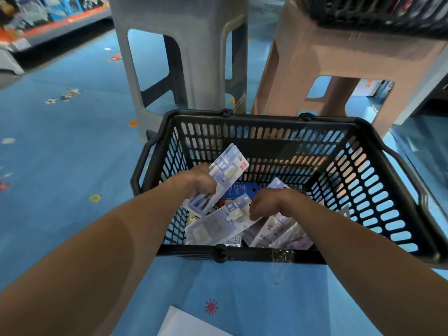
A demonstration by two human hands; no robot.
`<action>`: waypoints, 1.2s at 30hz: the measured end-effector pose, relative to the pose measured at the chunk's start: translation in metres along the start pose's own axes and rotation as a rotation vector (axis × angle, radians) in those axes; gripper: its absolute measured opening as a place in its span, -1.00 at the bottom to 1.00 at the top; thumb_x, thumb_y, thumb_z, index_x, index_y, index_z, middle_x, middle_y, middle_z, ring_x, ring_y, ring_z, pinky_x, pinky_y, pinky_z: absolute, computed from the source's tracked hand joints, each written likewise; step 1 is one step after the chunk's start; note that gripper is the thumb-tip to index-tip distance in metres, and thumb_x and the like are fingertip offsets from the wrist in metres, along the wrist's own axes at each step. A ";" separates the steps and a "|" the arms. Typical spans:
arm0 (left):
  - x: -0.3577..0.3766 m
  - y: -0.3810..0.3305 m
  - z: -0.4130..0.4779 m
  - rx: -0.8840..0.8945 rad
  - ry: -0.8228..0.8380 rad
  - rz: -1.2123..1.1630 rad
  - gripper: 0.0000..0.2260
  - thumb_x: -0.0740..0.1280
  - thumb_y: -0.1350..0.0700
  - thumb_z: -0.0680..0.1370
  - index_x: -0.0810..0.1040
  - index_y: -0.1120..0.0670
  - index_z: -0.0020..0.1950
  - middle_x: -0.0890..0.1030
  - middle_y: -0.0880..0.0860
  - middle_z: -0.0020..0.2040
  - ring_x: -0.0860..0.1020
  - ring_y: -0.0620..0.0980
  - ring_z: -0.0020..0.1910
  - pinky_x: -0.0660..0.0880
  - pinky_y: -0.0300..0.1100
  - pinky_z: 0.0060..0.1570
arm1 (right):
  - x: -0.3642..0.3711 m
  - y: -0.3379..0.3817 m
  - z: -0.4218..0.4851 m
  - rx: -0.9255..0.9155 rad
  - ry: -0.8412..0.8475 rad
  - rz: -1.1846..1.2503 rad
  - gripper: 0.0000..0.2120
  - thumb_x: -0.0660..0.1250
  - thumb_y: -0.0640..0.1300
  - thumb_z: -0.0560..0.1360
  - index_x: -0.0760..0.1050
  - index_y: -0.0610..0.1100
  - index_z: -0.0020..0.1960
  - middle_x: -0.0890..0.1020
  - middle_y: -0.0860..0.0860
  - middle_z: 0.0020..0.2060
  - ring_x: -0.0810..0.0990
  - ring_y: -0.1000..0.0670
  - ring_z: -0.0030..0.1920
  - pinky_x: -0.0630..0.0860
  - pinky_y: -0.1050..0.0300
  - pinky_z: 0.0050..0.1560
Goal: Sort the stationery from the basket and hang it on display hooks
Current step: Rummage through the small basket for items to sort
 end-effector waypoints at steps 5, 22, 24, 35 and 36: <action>0.001 -0.001 0.001 -0.001 0.025 -0.044 -0.46 0.37 0.42 0.48 0.37 0.12 0.41 0.54 0.17 0.24 0.55 0.21 0.20 0.61 0.02 0.04 | -0.006 0.002 0.004 0.044 -0.178 0.351 -0.70 0.54 -0.13 0.44 0.48 -0.18 0.03 0.57 -0.12 -0.04 0.58 -0.10 -0.08 0.45 0.11 -0.23; -0.011 -0.017 -0.044 0.072 0.182 -0.305 -0.82 0.21 0.31 0.50 0.50 0.15 0.05 0.56 0.16 0.13 0.53 0.19 0.16 0.49 0.10 0.24 | -0.050 0.001 -0.062 -0.231 -0.334 1.075 -0.88 0.28 -0.23 0.66 0.51 -0.10 -0.05 0.58 -0.07 -0.07 0.57 0.00 -0.06 0.61 0.11 -0.13; -0.009 -0.024 -0.050 0.044 0.201 -0.343 -0.74 0.21 0.24 0.49 0.50 0.13 0.16 0.52 0.09 0.29 0.46 0.16 0.29 0.35 0.08 0.40 | -0.053 0.004 -0.068 -0.262 -0.332 1.117 -0.89 0.28 -0.24 0.67 0.51 -0.11 -0.03 0.57 -0.09 -0.01 0.58 -0.02 0.01 0.64 0.11 -0.12; 0.005 -0.046 -0.054 0.193 0.337 -0.440 -0.56 0.38 -0.20 0.57 0.56 0.02 0.35 0.68 0.12 0.21 0.64 0.13 0.19 0.50 0.02 0.27 | -0.060 0.017 -0.068 -0.199 -0.493 1.362 -0.86 0.25 -0.35 0.64 0.48 -0.17 -0.03 0.57 -0.09 -0.04 0.59 0.01 -0.10 0.64 0.20 -0.25; 0.006 -0.043 -0.049 0.200 0.305 -0.406 -0.48 0.51 -0.10 0.49 0.52 0.02 0.39 0.68 0.10 0.22 0.64 0.12 0.20 0.54 0.02 0.24 | -0.059 0.016 -0.066 -0.186 -0.497 1.345 -0.86 0.26 -0.35 0.64 0.49 -0.17 -0.03 0.58 -0.09 -0.05 0.60 0.00 -0.11 0.64 0.20 -0.26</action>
Point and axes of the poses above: each hand's wrist, its own z-axis towards the middle knuckle, its own x-axis out of the palm, y = z × x, the point moved 2 cm from there along z, towards the middle knuckle
